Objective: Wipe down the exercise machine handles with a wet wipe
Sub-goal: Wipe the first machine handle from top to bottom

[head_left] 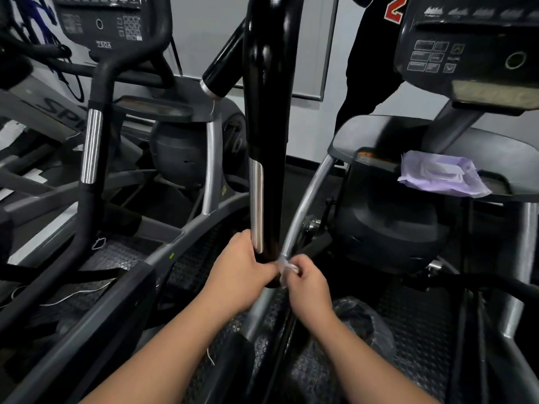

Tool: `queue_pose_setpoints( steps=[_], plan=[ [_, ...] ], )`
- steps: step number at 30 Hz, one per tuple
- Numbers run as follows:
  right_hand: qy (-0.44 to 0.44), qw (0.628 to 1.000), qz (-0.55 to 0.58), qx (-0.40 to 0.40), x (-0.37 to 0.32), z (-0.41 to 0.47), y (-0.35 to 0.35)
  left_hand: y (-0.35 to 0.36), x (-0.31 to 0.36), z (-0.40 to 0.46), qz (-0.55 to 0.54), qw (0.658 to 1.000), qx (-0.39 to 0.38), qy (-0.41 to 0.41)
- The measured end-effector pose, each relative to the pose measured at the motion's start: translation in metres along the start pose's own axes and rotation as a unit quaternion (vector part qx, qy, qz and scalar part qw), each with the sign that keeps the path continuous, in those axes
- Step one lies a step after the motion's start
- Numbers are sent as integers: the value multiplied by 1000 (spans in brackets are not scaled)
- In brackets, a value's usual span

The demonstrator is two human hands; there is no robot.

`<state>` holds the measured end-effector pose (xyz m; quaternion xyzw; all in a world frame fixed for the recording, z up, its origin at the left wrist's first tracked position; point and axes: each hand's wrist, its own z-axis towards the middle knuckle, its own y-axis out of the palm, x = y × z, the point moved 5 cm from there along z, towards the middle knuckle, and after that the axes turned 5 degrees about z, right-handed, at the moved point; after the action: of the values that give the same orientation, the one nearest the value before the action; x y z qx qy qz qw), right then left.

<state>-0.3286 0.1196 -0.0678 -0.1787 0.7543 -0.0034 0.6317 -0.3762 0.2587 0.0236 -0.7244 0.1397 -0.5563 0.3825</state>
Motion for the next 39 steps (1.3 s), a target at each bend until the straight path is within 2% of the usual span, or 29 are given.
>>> queue_pose_setpoints(
  steps=[4, 9, 13, 17, 19, 23, 28, 33, 37, 39],
  plan=[
    [-33, 998, 54, -13, -17, -1, 10, 1, 0, 2, -15, 1000, -10, 4],
    [9, 999, -26, -19, 2, 16, 0, 1, 2, 3, -18, 1000, -8, 8],
    [-23, 998, 29, -58, -20, 13, 13, 3, -2, 6, -18, 1000, -6, 6],
    [7, 995, -88, -50, -2, 31, -7, 1, -2, 4, -21, 1000, -2, 11],
    [9, 994, -104, -46, 0, 35, -13, 1, 0, 3, -27, 1000, -7, 11],
    [-20, 990, -76, -118, -10, 24, 3, 2, -2, 5, -18, 1000, -8, 11],
    [5, 993, -101, -53, 7, 40, -15, 0, -1, 3, -20, 1000, -4, 12],
    [-45, 996, -33, -66, -6, 10, 7, 0, 0, 3, -14, 1000, 3, 12],
    [17, 999, -22, 27, 14, 21, -11, -2, 3, 1, -5, 1000, 2, 8],
    [8, 999, -8, 46, 11, 12, -6, -3, 4, 0, -5, 1000, 3, 2]
  ],
)
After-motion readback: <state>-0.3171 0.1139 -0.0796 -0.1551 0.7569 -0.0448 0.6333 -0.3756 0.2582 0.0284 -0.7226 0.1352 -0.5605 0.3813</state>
